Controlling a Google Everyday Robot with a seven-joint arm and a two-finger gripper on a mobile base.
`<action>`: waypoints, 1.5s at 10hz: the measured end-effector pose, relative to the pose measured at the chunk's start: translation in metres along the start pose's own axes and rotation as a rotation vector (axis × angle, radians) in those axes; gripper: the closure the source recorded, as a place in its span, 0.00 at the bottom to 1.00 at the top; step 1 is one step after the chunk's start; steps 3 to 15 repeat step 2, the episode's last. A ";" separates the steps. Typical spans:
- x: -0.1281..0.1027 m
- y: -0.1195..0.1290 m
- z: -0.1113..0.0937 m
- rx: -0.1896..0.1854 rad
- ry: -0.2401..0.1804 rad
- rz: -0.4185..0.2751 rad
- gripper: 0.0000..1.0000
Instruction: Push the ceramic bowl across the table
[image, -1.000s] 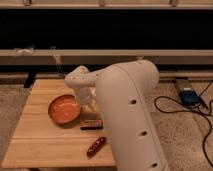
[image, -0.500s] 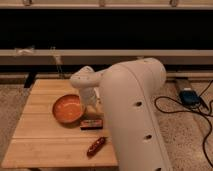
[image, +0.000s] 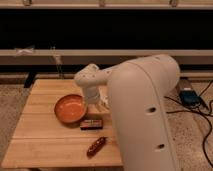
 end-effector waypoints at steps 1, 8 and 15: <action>0.003 0.008 -0.017 -0.065 -0.013 -0.064 0.35; 0.005 0.017 -0.028 -0.113 -0.020 -0.116 0.35; 0.005 0.017 -0.028 -0.113 -0.020 -0.116 0.35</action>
